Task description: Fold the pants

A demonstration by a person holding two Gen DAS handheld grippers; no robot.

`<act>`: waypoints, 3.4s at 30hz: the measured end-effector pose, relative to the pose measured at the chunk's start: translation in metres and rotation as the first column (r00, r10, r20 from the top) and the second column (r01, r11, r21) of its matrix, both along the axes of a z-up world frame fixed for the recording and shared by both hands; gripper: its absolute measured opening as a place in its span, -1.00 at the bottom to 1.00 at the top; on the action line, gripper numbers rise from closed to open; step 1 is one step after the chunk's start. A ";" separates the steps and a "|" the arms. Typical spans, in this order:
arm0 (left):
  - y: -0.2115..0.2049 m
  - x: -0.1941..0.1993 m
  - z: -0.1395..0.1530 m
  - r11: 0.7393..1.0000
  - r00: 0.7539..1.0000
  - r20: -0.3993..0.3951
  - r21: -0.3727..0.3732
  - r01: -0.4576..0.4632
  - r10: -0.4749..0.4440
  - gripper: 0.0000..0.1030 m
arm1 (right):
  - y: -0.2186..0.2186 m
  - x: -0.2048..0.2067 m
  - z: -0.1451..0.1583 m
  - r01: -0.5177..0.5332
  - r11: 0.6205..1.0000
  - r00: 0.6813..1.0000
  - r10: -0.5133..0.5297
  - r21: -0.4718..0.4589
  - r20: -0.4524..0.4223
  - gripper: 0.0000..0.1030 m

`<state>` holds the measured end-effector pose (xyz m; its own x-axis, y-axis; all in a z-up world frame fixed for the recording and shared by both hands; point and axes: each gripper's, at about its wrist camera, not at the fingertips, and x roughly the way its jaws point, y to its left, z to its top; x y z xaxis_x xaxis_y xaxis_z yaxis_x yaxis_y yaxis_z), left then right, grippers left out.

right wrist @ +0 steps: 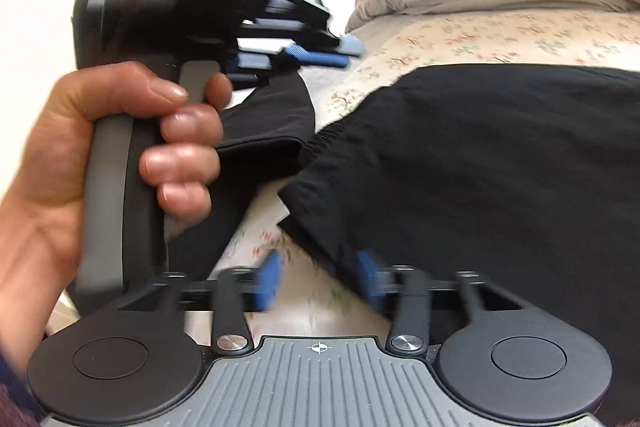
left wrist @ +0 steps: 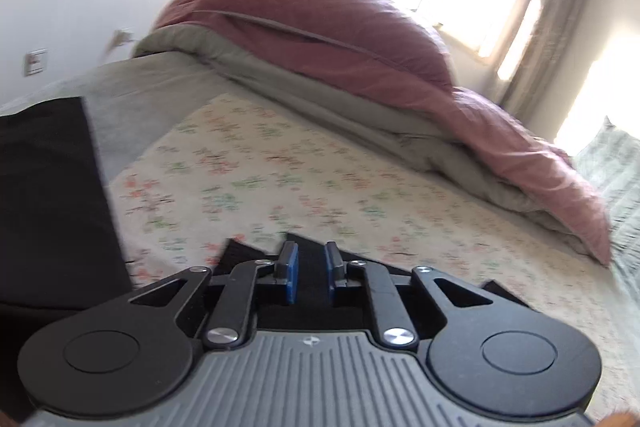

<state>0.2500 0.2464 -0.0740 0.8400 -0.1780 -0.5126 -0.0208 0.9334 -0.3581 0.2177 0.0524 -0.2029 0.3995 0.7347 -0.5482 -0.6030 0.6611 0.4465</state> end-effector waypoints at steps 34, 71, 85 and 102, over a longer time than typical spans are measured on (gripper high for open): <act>-0.279 0.031 -0.082 0.909 0.909 -0.324 0.234 0.344 -0.261 -0.25 | -0.282 -0.012 0.016 0.375 0.899 0.893 -0.416 -0.226 -0.174 -0.43; -0.404 0.123 -0.077 0.863 0.854 -0.367 0.206 0.462 -0.370 -0.08 | -0.343 -0.046 0.017 0.357 0.930 0.876 -0.366 -0.089 -0.313 -0.28; -0.337 0.063 -0.068 0.914 0.859 -0.365 0.046 0.403 -0.360 -0.05 | -0.353 -0.040 -0.007 0.395 0.917 0.835 -0.332 0.056 -0.439 -0.28; -0.302 0.036 -0.086 0.936 0.868 -0.364 -0.031 0.350 -0.336 0.22 | -0.358 -0.035 -0.034 0.466 0.871 0.800 -0.340 0.155 -0.495 -0.34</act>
<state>0.2857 -0.0553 -0.1596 0.4870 -0.3973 -0.7778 0.1825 0.9172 -0.3542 0.1827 -0.3055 -0.2365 0.4544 0.6987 -0.5525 -0.0056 0.6225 0.7826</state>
